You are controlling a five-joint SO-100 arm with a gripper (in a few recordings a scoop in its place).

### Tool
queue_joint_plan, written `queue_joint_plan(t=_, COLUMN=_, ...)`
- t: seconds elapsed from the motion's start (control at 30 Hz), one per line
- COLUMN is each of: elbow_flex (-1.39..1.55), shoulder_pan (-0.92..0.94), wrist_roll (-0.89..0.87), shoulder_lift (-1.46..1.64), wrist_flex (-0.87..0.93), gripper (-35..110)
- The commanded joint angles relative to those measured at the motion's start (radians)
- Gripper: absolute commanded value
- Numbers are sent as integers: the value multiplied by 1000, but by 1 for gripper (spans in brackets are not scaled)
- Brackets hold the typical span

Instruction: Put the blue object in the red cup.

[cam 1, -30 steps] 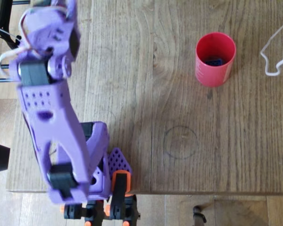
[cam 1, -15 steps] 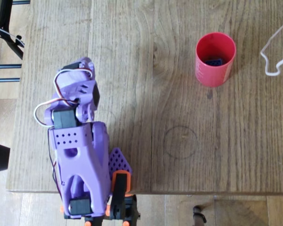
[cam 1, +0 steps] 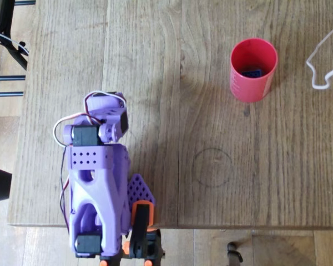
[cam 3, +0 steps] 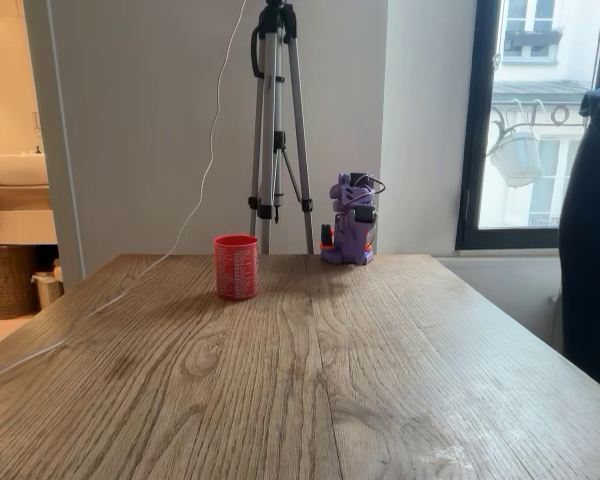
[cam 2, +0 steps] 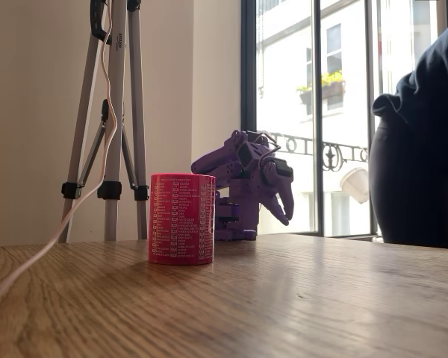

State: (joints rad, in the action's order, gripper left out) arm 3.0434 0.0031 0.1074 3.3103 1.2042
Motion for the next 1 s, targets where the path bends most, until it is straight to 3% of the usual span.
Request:
queue_joint_plan(t=0.0, elbow_flex=-15, shoulder_pan=-3, wrist_roll=6, shoulder_lift=-9, wrist_flex=-3, gripper=8)
queue_joint_plan(t=0.17, elbow_flex=-15, shoulder_pan=-3, wrist_roll=6, shoulder_lift=-9, wrist_flex=-3, gripper=0)
queue_joint_plan(t=0.97, elbow_flex=-15, shoulder_pan=-3, wrist_roll=6, shoulder_lift=-9, wrist_flex=-3, gripper=0)
